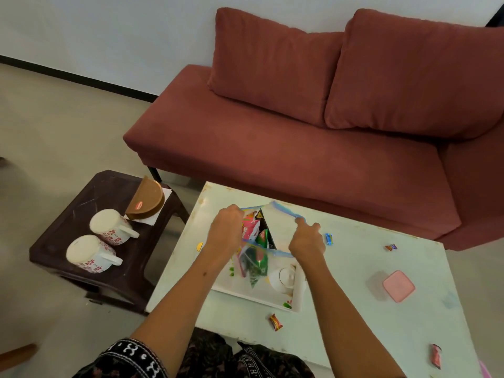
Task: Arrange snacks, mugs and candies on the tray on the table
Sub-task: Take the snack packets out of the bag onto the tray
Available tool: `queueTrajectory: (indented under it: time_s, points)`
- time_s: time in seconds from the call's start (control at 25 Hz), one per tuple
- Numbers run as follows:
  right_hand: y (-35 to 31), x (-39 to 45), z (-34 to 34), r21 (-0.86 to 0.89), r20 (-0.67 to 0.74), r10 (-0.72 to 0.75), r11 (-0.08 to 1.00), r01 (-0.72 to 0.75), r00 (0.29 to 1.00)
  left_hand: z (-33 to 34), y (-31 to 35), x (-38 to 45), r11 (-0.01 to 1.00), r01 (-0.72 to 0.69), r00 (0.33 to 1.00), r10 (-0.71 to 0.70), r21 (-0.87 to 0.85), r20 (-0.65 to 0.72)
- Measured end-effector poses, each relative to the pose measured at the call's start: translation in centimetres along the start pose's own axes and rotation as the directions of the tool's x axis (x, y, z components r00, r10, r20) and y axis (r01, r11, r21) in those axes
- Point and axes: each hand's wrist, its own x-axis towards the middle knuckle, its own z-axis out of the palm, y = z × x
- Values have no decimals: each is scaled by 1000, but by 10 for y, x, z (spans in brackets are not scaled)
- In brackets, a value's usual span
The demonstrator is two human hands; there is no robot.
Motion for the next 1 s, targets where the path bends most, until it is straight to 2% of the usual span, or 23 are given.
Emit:
queueTrajectory:
  time_s: [0.12, 0.16, 0.24, 0.28, 0.32, 0.36, 0.44, 0.52, 0.6, 0.72, 0.8, 0.84, 0.92, 1.0]
  points:
    - [12, 4, -10, -19, -24, 34, 999, -34, 999, -2, -13, -8, 994, 22, 1000, -22, -105, -1]
    - [11, 0, -10, -77, -86, 16, 997, -23, 996, 0, -10, -11, 989, 7, 1000, -8, -147, -10]
    - [2, -11, 0, -173, -275, -145, 980, 99, 950, 5, -1, -20, 968, -20, 999, 9, -249, -44]
    - [-4, -18, 7, -154, -356, -238, 969, 194, 904, 7, 3, -26, 955, -24, 998, 8, -295, -55]
    - [-10, -25, 14, -104, -373, -287, 958, 268, 883, 7, 6, -30, 944, -27, 998, 6, -329, -67]
    - [-16, -30, 21, -25, -318, -291, 954, 299, 902, 7, 8, -35, 935, -28, 997, 0, -353, -80]
    - [-27, -34, 38, 127, -26, -178, 976, 180, 984, 7, 12, -42, 929, -16, 994, -24, -370, -102]
    - [-37, -37, 52, 270, 251, -40, 962, -30, 967, 7, 17, -49, 928, 10, 990, -60, -372, -124]
    - [-46, -36, 64, 406, 377, 73, 883, -236, 923, 8, 17, -56, 926, 13, 987, -71, -378, -141]
    - [-55, -36, 80, 606, 347, 196, 700, -379, 917, 6, 9, -66, 922, 5, 988, -65, -387, -142]
    - [-59, -38, 87, 734, 319, 221, 558, -388, 922, 3, 1, -70, 921, 5, 988, -64, -389, -139]
    - [-61, -38, 89, 769, 293, 222, 523, -367, 930, 2, -3, -72, 919, 1, 988, -62, -394, -143]
    - [-61, -38, 90, 784, 204, 204, 551, -285, 957, 1, -7, -72, 919, -5, 988, -57, -394, -146]
    - [-61, -38, 84, 749, 92, 185, 634, -191, 978, 2, -7, -70, 924, 7, 988, -65, -382, -141]
